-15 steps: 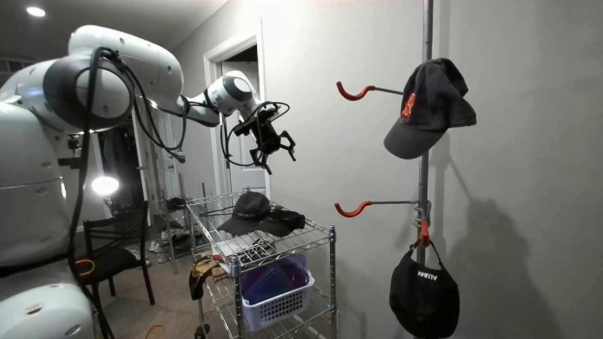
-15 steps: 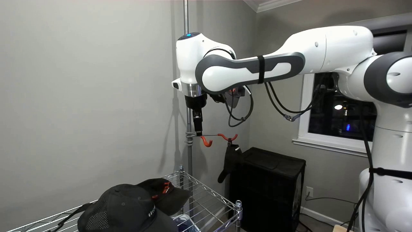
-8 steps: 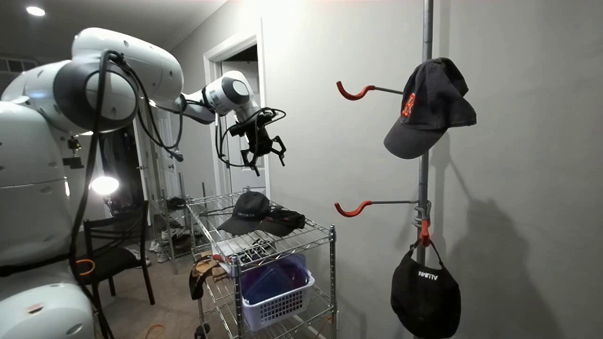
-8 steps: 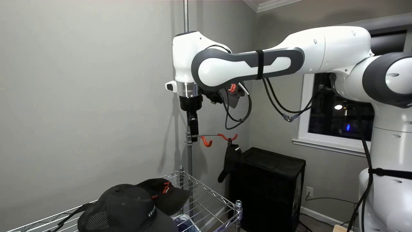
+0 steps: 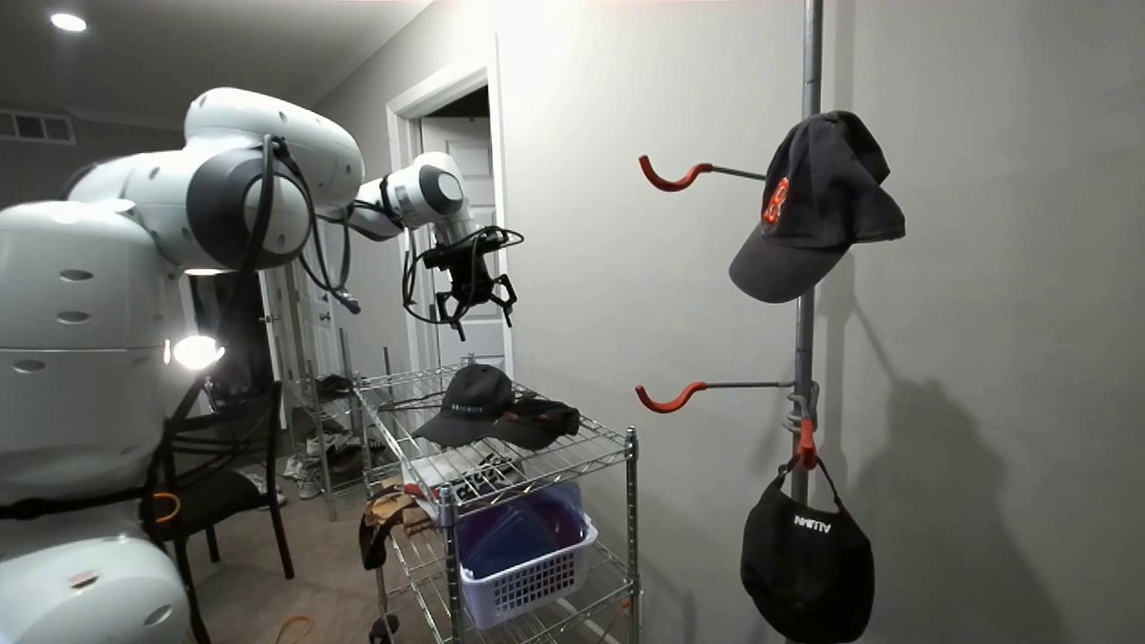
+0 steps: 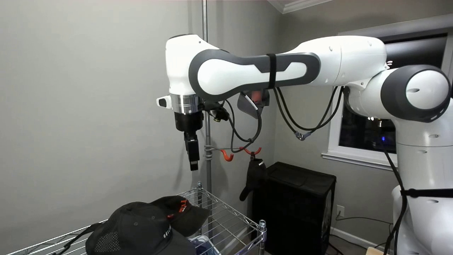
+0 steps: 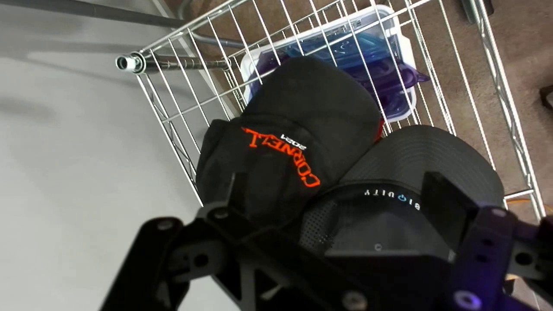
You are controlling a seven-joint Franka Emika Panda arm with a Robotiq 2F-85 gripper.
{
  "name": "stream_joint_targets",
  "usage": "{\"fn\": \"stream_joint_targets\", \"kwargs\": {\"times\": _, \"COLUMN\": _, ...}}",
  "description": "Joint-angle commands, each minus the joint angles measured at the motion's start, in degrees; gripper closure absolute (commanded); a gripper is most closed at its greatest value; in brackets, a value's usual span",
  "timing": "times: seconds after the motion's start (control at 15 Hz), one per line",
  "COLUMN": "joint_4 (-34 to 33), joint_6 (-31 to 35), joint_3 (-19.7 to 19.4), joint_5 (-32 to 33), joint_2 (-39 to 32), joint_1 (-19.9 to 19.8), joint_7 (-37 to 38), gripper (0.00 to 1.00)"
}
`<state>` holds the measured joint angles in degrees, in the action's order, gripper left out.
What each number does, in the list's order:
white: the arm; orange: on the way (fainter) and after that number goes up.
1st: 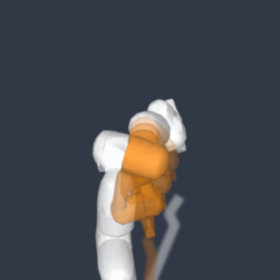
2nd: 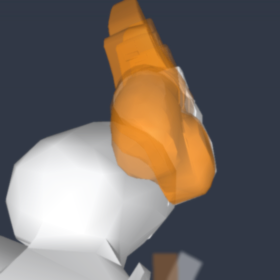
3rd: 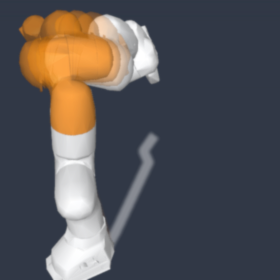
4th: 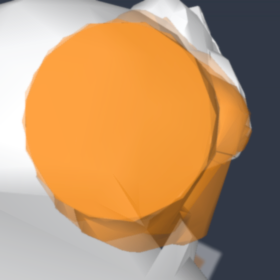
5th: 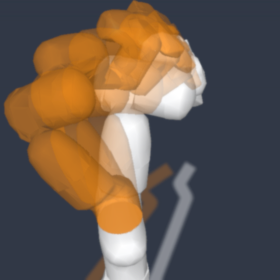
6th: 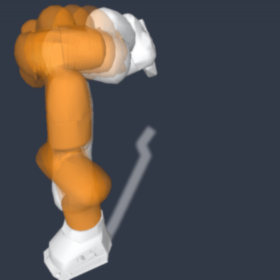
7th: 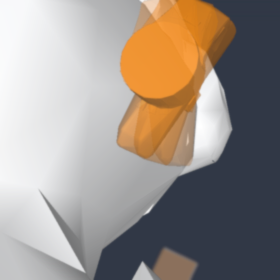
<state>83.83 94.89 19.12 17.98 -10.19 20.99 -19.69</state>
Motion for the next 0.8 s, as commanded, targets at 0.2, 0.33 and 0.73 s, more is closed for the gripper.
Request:
{"fn": "stream_joint_targets", "kwargs": {"times": 0.2, "joint_4": -1.9, "joint_6": -0.7, "joint_3": -0.2, "joint_5": 0.0, "joint_2": -1.3, "joint_1": 0.5, "joint_7": 0.0, "gripper": 0.0}}
{"fn": "stream_joint_targets", "kwargs": {"times": 0.33, "joint_4": -2.0, "joint_6": -0.7, "joint_3": -0.2, "joint_5": 0.0, "joint_2": -1.3, "joint_1": 0.5, "joint_7": 0.0, "gripper": 0.0}}
{"fn": "stream_joint_targets", "kwargs": {"times": 0.73, "joint_4": -2.0, "joint_6": -0.7, "joint_3": -0.2, "joint_5": 0.0, "joint_2": -1.3, "joint_1": 0.5, "joint_7": 0.0, "gripper": 0.0}}
